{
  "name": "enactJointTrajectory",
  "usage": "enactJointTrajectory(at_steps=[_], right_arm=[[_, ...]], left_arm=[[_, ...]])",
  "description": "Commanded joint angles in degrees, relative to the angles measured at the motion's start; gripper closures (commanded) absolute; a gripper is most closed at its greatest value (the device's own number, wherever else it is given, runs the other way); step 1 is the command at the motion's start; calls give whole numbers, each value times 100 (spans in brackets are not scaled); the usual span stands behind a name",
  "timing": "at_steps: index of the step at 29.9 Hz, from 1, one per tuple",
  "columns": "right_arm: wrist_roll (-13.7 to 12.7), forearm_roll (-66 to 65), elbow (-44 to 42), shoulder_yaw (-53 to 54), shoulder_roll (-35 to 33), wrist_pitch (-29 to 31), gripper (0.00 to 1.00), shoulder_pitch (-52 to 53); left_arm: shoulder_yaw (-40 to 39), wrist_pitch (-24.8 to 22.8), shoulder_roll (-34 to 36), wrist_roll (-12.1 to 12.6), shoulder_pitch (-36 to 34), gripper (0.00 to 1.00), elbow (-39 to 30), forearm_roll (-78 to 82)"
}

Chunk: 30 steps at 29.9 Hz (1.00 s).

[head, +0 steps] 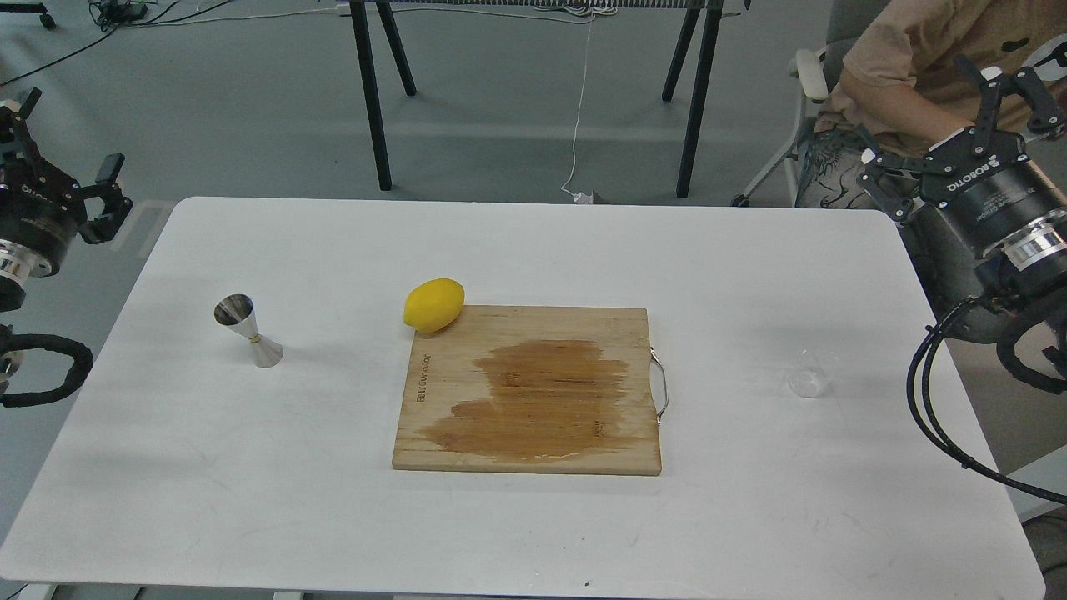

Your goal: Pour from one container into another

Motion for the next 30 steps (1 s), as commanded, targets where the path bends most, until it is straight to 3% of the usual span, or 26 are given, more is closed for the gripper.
enactJointTrajectory(at_steps=[1,13,19,23,24,27,30], right_arm=[[1,0,1,0,6,0,1,1],[1,0,18,-8,-12,0,1,-16],[10,0,36,18,-3,0,1,-16],[10,0,44,18,6,0,1,-25],[18,0,44,18,6,0,1,-42],[18,0,36,18,6,0,1,-69],[18,0,18,18,-20,0,1,-69]], left_arm=[[-9,0,-8,0,9,0,-60,0],[-194,0,80,0,-157,0,98,394],[-212,0,343,0,-798,0,-103,2878],[-194,0,589,0,-888,0,-1182,5109],[-177,327,712,0,-853,0,-1559,5611],[-80,1899,985,0,-547,0,-2484,6659],[-53,3760,1275,0,112,0,-3125,7616]])
